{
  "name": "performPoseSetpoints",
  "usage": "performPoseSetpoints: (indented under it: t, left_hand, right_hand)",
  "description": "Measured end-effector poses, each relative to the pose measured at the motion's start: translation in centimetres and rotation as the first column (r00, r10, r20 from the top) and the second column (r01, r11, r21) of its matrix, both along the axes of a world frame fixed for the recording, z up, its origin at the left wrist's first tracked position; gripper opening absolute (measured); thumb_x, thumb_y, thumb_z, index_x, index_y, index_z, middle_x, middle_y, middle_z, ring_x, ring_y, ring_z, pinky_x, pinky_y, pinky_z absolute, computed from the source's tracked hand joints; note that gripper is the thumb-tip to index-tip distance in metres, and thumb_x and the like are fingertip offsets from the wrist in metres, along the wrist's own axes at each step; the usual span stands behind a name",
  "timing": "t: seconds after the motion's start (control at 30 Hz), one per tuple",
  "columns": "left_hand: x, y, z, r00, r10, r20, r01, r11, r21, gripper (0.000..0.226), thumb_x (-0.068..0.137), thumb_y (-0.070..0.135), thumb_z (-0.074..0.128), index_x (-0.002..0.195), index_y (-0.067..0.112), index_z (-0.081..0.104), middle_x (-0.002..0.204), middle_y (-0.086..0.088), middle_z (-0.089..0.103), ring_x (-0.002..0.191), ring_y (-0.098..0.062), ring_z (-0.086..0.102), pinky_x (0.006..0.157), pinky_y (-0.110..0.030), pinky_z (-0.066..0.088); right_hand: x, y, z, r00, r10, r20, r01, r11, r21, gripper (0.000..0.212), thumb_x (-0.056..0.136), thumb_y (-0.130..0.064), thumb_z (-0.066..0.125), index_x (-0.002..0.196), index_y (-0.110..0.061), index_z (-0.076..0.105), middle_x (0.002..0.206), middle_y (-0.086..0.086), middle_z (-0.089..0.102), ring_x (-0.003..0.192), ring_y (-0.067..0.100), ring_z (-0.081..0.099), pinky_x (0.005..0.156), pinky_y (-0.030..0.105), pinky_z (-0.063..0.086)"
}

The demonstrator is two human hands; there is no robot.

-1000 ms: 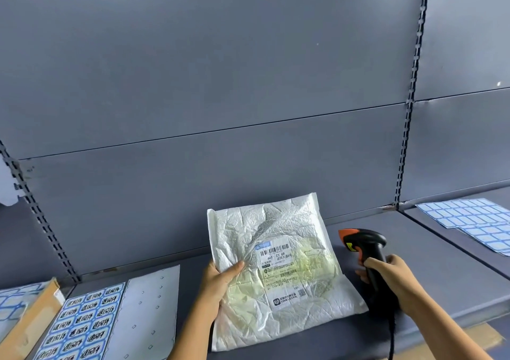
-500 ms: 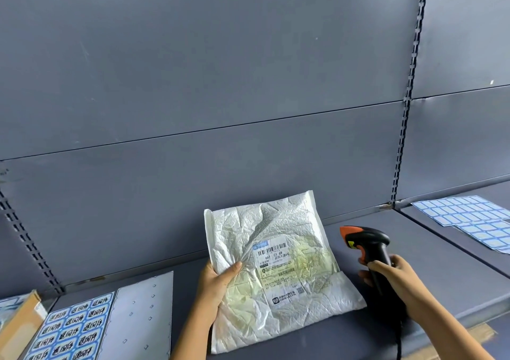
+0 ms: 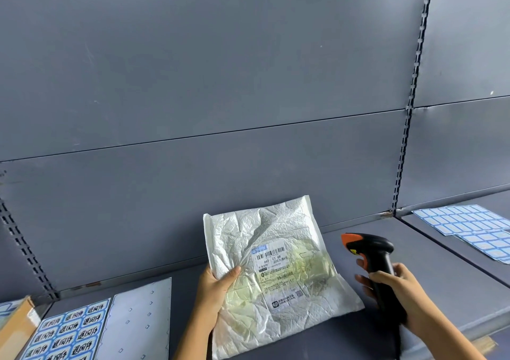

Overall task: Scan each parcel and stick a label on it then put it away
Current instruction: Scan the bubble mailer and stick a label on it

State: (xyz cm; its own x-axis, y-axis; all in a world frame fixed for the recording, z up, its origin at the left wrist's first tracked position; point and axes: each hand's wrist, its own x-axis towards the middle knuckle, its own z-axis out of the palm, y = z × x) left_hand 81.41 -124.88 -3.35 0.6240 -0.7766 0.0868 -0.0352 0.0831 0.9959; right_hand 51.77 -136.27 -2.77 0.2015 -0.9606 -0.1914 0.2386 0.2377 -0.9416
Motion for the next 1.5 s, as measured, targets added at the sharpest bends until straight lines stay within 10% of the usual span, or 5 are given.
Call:
performPoseSetpoints:
  t: [0.2, 0.37, 1.5]
  left_hand:
    - [0.5, -0.2, -0.8, 1.0, -0.007, -0.003, 0.007, 1.0, -0.004, 0.017, 0.079, 0.002, 0.071, 0.086, 0.012, 0.059, 0.054, 0.012, 0.062, 0.049, 0.008, 0.059, 0.049, -0.005, 0.043]
    - [1.1, -0.3, -1.2, 1.0, -0.001, -0.026, 0.001, 1.0, 0.009, 0.025, 0.076, 0.012, 0.076, 0.096, 0.014, 0.061, 0.089, -0.003, 0.07, 0.08, -0.012, 0.068, 0.063, -0.019, 0.049]
    - [2.1, -0.9, -2.7, 0.996, -0.05, -0.08, 0.048, 0.998, -0.027, 0.027, 0.079, 0.014, 0.074, 0.104, 0.01, 0.066, 0.094, -0.006, 0.074, 0.088, -0.021, 0.071, 0.075, -0.031, 0.054]
  right_hand:
    - [2.3, 2.9, 2.1, 0.994, 0.073, -0.082, -0.081, 0.991, -0.104, 0.035, 0.076, 0.017, 0.06, 0.09, -0.008, 0.039, 0.095, 0.01, 0.073, 0.065, 0.029, 0.054, 0.057, 0.035, 0.042]
    - [4.3, 4.6, 3.5, 0.986, 0.089, -0.141, -0.115, 0.974, -0.193, 0.034, 0.078, 0.017, 0.057, 0.091, -0.007, 0.036, 0.091, 0.011, 0.069, 0.05, 0.018, 0.057, 0.051, 0.031, 0.044]
    - [7.3, 9.1, 4.0, 0.862, 0.105, -0.496, -0.308, 0.885, -0.349, 0.032, 0.084, -0.009, 0.064, 0.09, -0.01, 0.032, 0.079, 0.013, 0.058, 0.053, 0.009, 0.057, 0.054, 0.027, 0.048]
